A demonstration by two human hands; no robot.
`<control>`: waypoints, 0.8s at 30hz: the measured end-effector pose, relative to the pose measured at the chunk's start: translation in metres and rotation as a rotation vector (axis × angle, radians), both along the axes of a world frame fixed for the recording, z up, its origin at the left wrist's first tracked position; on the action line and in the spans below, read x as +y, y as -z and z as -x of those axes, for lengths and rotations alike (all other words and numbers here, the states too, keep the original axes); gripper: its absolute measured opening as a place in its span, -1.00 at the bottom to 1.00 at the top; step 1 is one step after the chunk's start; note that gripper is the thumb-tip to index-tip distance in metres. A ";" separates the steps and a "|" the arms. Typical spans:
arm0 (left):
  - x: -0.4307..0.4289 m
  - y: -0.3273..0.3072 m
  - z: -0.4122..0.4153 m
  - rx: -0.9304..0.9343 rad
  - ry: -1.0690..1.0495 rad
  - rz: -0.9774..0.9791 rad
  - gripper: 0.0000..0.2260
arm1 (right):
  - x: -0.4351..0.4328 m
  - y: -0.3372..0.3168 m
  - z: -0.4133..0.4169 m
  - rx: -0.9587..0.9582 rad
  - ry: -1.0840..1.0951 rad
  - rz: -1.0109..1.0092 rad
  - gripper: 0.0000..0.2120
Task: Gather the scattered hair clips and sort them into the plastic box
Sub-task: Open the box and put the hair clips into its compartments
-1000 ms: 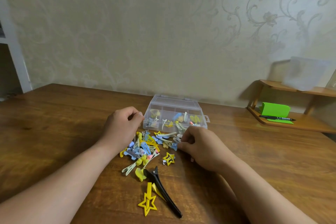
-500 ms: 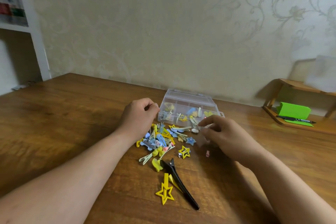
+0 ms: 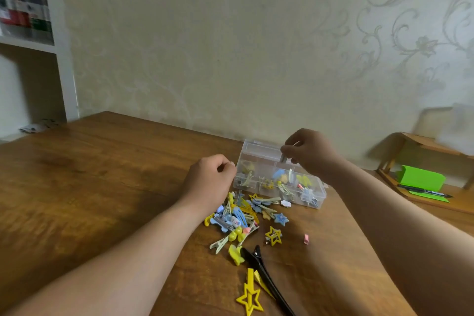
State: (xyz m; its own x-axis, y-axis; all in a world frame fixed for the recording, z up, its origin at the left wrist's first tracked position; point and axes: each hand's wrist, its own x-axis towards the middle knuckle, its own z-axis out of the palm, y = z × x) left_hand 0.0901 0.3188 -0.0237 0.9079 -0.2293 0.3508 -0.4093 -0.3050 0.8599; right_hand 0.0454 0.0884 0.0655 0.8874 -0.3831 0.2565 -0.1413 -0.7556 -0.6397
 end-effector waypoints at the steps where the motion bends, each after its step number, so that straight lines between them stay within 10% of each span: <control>1: 0.000 0.000 0.000 0.002 0.003 0.000 -0.72 | 0.000 0.000 -0.013 0.036 0.006 0.023 -0.90; 15: 0.002 -0.003 0.004 0.017 0.012 -0.004 -0.69 | 0.010 0.021 -0.082 0.413 0.039 0.285 -0.81; 24: 0.002 -0.003 0.003 0.012 0.003 -0.010 -0.70 | 0.010 0.017 -0.053 0.177 0.096 0.229 -0.83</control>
